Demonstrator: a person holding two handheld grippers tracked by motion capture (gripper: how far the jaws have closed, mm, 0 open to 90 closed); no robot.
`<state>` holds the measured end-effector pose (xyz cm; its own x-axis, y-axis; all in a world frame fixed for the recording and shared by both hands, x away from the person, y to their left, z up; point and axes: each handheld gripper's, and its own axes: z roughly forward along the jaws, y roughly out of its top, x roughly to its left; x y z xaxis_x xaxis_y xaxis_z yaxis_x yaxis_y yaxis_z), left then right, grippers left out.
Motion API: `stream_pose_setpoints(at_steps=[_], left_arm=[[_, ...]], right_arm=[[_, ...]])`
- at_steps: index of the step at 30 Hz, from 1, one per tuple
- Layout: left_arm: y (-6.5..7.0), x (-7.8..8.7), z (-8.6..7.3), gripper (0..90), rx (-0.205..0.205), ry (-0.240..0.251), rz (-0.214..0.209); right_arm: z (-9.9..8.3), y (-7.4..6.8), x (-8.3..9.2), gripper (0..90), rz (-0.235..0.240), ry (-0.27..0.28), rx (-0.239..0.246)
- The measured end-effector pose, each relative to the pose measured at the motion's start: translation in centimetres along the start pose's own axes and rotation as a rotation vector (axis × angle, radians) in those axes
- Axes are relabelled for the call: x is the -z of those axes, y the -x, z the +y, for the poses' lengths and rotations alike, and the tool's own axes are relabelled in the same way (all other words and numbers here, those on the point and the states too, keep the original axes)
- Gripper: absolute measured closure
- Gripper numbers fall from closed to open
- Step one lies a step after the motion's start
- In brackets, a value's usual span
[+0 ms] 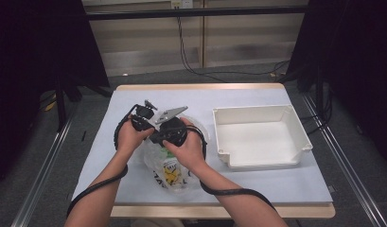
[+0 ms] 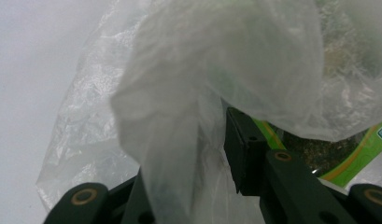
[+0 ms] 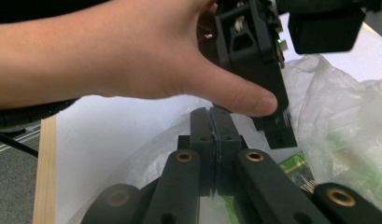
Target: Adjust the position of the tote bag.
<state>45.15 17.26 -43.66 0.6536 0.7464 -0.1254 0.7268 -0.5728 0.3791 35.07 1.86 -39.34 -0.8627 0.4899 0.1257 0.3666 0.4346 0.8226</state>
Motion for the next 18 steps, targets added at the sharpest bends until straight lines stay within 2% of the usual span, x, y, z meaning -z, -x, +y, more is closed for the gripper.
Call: stream_pose_setpoints(at_steps=[6,10,12,13,16,17,18], left_arm=[[0.0,-0.2,0.0,69.2,0.008,0.007,0.001],[0.0,0.2,0.2,63.2,-0.006,-0.003,-0.008],[0.3,0.3,0.2,56.9,0.044,0.03,-0.03],[0.3,0.4,0.2,51.1,0.051,0.036,-0.041],[0.3,0.7,0.3,38.7,0.055,0.023,-0.055],[0.4,0.8,0.4,35.6,0.069,0.043,-0.063],[0.1,1.1,0.4,31.5,0.04,0.028,-0.08]], right_arm=[[-0.2,-0.5,-0.6,89.5,0.014,-0.027,0.019],[-1.0,-0.5,-1.4,90.0,0.023,-0.047,0.014],[-1.5,-0.5,-1.9,90.0,0.026,-0.056,0.01],[-1.7,-0.5,-2.0,90.0,0.027,-0.062,0.008],[-2.1,-0.6,-2.7,90.0,0.034,-0.073,0.009],[-2.3,-0.6,-2.9,90.0,0.036,-0.077,0.007],[-2.5,-0.6,-3.0,90.0,0.04,-0.079,0.006]])
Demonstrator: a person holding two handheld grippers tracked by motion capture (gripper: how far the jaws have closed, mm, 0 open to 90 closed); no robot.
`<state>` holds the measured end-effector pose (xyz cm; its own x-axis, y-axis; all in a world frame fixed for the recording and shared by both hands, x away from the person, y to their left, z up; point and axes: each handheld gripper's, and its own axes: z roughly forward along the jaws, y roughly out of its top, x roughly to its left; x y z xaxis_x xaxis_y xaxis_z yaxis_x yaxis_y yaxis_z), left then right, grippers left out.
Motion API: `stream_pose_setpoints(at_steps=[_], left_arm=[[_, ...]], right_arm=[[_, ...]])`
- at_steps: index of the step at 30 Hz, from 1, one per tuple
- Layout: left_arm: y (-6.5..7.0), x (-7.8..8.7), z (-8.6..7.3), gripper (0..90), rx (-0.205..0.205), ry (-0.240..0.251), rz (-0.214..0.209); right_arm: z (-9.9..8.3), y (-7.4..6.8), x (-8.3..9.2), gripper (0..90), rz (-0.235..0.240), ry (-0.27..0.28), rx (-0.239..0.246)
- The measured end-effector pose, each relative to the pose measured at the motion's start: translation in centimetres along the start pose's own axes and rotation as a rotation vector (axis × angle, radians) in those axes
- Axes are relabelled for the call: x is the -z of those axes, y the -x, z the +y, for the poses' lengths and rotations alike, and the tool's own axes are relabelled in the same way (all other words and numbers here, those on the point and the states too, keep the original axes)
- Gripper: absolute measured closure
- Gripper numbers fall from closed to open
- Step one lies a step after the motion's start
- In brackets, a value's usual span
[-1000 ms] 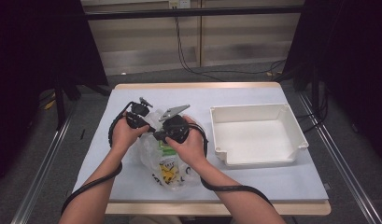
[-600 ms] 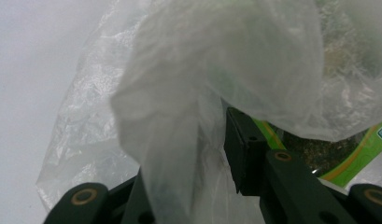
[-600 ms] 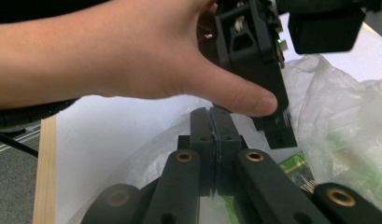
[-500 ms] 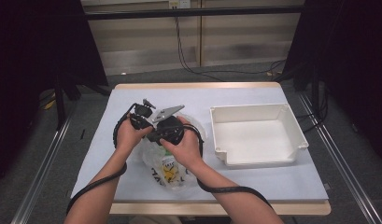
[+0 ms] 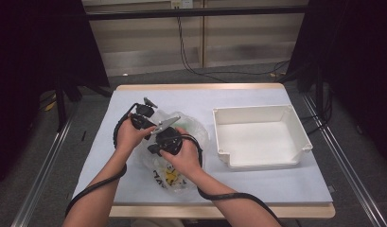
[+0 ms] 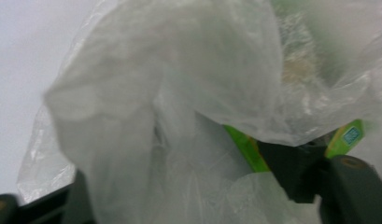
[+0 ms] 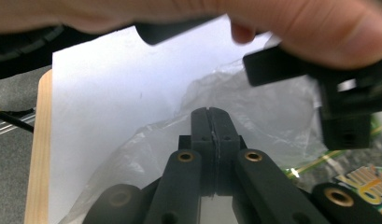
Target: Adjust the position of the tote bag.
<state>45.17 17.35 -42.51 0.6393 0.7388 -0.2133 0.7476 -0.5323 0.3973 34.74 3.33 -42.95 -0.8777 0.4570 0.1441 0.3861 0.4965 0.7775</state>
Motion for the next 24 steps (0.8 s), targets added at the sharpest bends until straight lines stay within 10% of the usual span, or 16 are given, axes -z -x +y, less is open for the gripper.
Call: stream_pose_setpoints(at_steps=[13,24], left_arm=[[-0.5,2.8,-0.5,15.5,0.024,0.042,-0.057],[-0.7,2.3,-2.7,11.0,0.102,0.009,-0.004]], right_arm=[[-1.6,0.7,-1.5,90.0,-0.009,-0.021,-0.034],[-2.3,1.3,-2.4,90.0,-0.032,-0.022,-0.048]])
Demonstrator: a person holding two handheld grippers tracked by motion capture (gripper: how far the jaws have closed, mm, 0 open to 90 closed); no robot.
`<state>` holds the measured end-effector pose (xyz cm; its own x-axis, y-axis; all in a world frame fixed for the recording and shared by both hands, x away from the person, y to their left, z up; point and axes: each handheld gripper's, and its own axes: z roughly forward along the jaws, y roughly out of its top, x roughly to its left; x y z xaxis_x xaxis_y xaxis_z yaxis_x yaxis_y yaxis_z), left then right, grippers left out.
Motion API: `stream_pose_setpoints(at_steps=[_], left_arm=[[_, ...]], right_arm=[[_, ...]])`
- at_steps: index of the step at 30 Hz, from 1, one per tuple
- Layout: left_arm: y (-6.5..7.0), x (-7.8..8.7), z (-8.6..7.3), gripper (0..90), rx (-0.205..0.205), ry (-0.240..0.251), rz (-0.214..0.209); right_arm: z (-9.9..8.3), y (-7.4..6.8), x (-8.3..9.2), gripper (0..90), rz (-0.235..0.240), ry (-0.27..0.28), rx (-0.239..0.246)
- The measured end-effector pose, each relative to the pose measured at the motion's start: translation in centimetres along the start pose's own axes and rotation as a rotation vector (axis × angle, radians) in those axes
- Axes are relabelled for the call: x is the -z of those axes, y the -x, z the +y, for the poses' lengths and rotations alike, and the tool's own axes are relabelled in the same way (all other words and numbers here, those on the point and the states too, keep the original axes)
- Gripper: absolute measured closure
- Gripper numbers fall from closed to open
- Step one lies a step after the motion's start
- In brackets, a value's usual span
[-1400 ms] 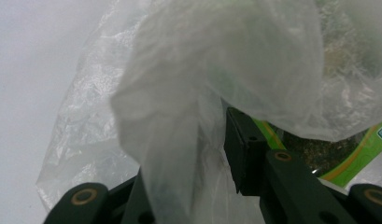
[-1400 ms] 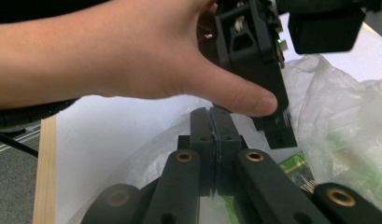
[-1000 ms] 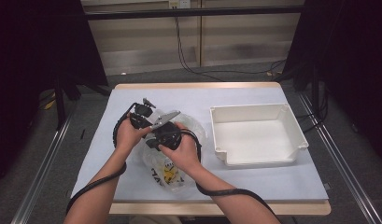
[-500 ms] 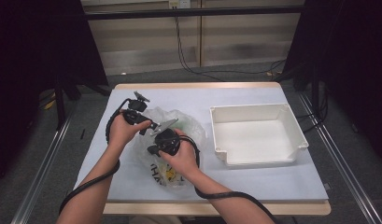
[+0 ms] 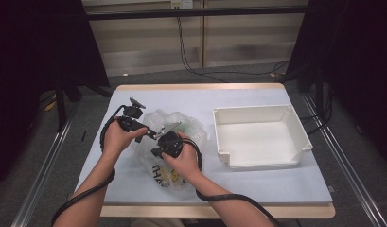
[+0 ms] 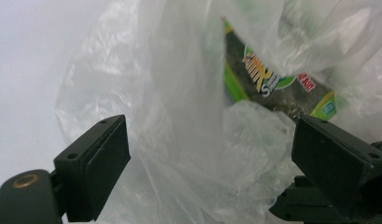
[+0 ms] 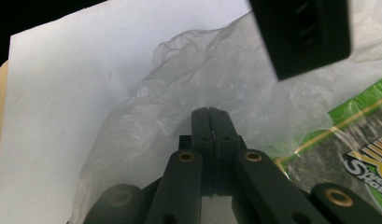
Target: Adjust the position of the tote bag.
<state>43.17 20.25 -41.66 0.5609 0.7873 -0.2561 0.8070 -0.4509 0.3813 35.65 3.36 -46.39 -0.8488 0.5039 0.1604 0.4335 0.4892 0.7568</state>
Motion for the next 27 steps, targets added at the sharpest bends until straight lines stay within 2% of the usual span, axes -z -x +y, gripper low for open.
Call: stream_pose_setpoints(at_steps=[1,2,3,6,8,10,13,14,15,17,18,19,21,24,25,27], left_arm=[[-0.1,-0.2,-0.2,11.1,0.001,-0.015,-0.003],[-0.1,-0.5,-0.5,11.1,0.019,0.006,-0.005],[-0.2,-0.7,-0.7,11.8,0.02,-0.006,-0.015],[-0.3,-1.3,-1.0,20.4,0.01,-0.015,-0.002],[-0.3,-1.6,-1.2,39.7,-0.023,-0.037,0.029],[-0.6,-1.9,-1.4,53.3,-0.032,-0.041,0.034],[-1.3,-2.0,-1.8,64.7,-0.05,-0.058,0.046],[-1.4,-2.1,-1.9,67.7,-0.027,-0.04,0.043],[-1.8,-2.0,-2.0,69.3,-0.053,-0.057,0.051],[-2.3,-1.9,-2.3,73.1,-0.052,-0.041,0.057],[-2.6,-1.7,-2.3,74.4,-0.069,-0.058,0.066],[-2.6,-1.8,-2.4,75.6,-0.046,-0.039,0.062],[-3.2,-1.5,-2.4,77.0,-0.063,-0.043,0.067],[-3.6,-1.4,-2.4,77.7,-0.04,-0.02,0.056],[-3.6,-1.4,-2.4,77.8,-0.039,-0.032,0.05],[-3.5,-1.4,-2.3,77.7,-0.036,-0.024,0.044]], right_arm=[[0.0,0.0,-0.1,90.0,0.0,-0.002,0.001],[0.0,-0.1,-0.1,90.0,-0.002,-0.001,0.002],[0.0,-0.1,-0.1,90.0,-0.001,-0.003,0.003],[0.0,-0.2,-0.3,90.0,-0.001,0.002,0.011],[0.0,-0.2,-0.3,88.4,-0.002,0.003,0.009],[0.0,-0.2,-0.2,81.0,-0.006,0.002,0.001],[0.0,0.0,0.4,79.1,-0.014,0.02,-0.009],[0.0,0.2,0.8,76.7,-0.023,0.024,-0.014],[0.0,0.3,0.9,76.3,-0.03,0.027,-0.016],[-0.1,0.6,1.3,75.0,-0.039,0.026,-0.009],[-0.1,0.7,1.5,73.1,-0.047,0.033,-0.018],[-0.2,0.7,1.6,72.2,-0.053,0.033,-0.014],[-0.5,0.8,1.6,72.1,-0.049,0.018,-0.019],[-1.1,0.5,1.1,75.1,-0.034,0.0,-0.012],[-1.2,0.3,0.9,77.1,-0.029,-0.012,-0.009],[-1.5,-0.1,0.3,79.8,-0.018,-0.027,-0.005]])
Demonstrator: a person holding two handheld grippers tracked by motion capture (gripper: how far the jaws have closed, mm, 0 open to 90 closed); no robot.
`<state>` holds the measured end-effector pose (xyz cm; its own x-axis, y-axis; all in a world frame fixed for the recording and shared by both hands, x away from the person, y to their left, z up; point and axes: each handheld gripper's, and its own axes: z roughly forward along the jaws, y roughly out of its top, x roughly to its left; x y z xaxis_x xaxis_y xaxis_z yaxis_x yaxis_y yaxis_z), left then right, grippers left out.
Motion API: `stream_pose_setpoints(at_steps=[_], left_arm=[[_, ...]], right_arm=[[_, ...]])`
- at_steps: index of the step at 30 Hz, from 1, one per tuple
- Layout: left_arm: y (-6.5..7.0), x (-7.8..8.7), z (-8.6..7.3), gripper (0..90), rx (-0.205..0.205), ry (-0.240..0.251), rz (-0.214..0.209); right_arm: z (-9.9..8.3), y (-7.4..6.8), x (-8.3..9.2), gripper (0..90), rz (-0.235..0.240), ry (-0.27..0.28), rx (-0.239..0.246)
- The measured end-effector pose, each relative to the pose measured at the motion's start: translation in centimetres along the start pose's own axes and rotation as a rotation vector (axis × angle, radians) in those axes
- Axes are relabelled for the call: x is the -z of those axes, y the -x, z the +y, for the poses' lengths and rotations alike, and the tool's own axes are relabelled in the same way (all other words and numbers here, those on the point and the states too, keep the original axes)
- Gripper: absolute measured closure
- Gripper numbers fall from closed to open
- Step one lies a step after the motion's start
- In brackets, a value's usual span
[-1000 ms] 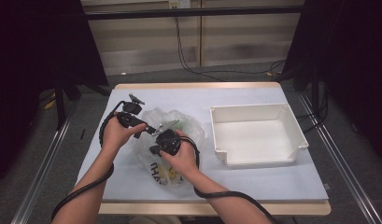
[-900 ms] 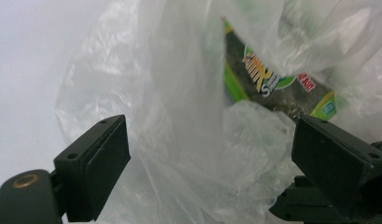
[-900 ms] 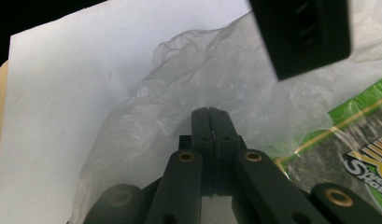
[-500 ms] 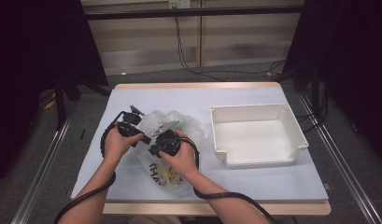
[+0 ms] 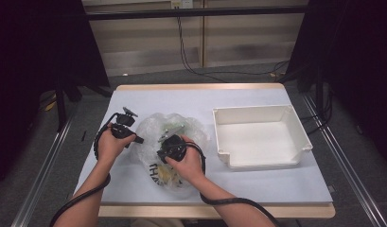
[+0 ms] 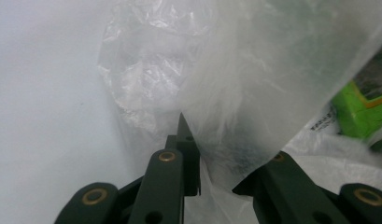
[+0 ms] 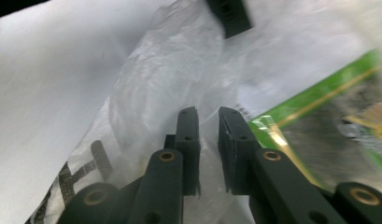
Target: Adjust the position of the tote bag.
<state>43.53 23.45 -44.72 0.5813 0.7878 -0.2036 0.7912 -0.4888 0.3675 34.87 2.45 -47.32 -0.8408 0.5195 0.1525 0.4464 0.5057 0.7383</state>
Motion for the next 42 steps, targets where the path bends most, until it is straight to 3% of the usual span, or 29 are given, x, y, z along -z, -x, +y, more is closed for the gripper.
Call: stream_pose_setpoints(at_steps=[4,8,9,13,15,18,19,20,23,24,25,31,32,37,42], left_arm=[[0.3,0.1,0.1,66.6,0.034,0.03,-0.038],[0.8,0.9,0.1,50.4,0.018,0.073,-0.028],[0.8,1.3,0.0,49.7,0.003,0.084,-0.03],[1.4,3.0,-0.5,46.7,0.025,0.137,-0.026],[1.7,3.5,-0.8,50.1,0.011,0.142,-0.024],[2.5,3.9,-1.3,64.0,0.007,0.162,-0.023],[2.7,4.1,-1.4,67.7,0.006,0.167,-0.03],[3.4,4.4,-1.7,73.0,0.027,0.208,-0.064],[4.1,4.4,-1.8,80.8,0.0,0.209,-0.046],[4.4,3.9,-1.7,81.2,-0.014,0.19,-0.054],[4.4,3.6,-1.7,81.3,-0.018,0.178,-0.033],[2.9,2.0,-1.5,86.5,-0.012,0.112,0.016],[2.4,1.5,-1.5,87.3,0.027,0.118,0.029],[0.8,1.2,-1.5,89.4,0.003,0.076,0.057],[0.6,1.0,-1.3,90.0,0.004,0.073,0.081]], right_arm=[[-0.2,-0.8,-1.2,85.5,0.018,-0.018,0.02],[-0.1,-0.8,-2.0,87.9,0.01,-0.015,0.011],[0.0,-0.8,-2.2,88.1,0.011,-0.015,0.001],[0.3,-0.8,-2.8,88.5,-0.001,0.002,0.003],[0.3,-0.7,-2.9,88.6,0.001,0.005,-0.006],[0.4,-0.7,-2.9,88.4,0.0,0.006,-0.007],[0.3,-0.8,-2.9,88.4,-0.006,0.01,0.002],[0.3,-0.8,-2.9,88.4,-0.007,0.01,0.001],[0.3,-0.8,-2.9,88.4,-0.006,0.011,0.002],[0.3,-0.8,-2.9,88.3,-0.004,0.013,0.007],[0.3,-0.8,-2.9,88.2,-0.004,0.014,0.01],[0.2,-0.7,-2.4,86.0,-0.001,0.014,0.003],[0.2,-0.7,-2.2,85.1,-0.001,0.015,-0.001],[0.4,-0.7,-1.2,79.1,0.015,0.035,-0.024],[0.6,-0.8,0.0,72.6,0.004,0.041,-0.009]])
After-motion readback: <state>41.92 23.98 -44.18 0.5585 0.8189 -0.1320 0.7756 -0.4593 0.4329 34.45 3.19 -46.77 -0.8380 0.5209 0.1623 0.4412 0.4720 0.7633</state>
